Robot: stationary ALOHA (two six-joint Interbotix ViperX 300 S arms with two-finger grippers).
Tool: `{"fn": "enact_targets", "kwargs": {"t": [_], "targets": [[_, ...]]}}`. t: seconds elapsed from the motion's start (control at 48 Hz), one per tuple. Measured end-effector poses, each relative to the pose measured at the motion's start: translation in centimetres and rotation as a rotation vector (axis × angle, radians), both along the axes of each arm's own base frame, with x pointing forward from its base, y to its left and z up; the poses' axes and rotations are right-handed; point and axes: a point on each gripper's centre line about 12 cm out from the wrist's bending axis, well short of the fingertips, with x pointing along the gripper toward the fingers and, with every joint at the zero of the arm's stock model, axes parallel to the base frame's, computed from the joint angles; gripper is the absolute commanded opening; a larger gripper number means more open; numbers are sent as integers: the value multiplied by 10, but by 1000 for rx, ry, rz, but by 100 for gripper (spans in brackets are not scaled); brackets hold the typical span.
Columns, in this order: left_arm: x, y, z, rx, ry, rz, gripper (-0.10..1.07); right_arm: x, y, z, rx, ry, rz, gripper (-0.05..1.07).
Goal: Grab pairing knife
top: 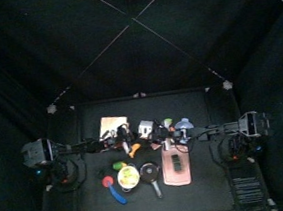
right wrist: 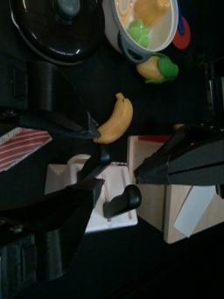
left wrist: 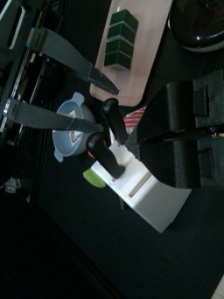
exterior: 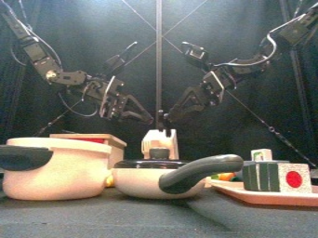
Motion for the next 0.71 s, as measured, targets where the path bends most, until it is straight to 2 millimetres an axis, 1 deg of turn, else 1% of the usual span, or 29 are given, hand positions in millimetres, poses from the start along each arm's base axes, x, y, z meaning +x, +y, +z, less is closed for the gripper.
{"fn": "enact_targets", "kwargs": {"t": [0.167, 0.479, 0.708], "targets": [[-2, 5, 0, -1, 0, 16, 12, -1, 0, 2, -1, -3, -2, 79], [-2, 5, 0, 7, 2, 9, 12, 0, -2, 4, -2, -8, -7, 79], [2, 10, -8, 2, 21, 18, 12, 0, -2, 5, -3, -9, -6, 79]]}}
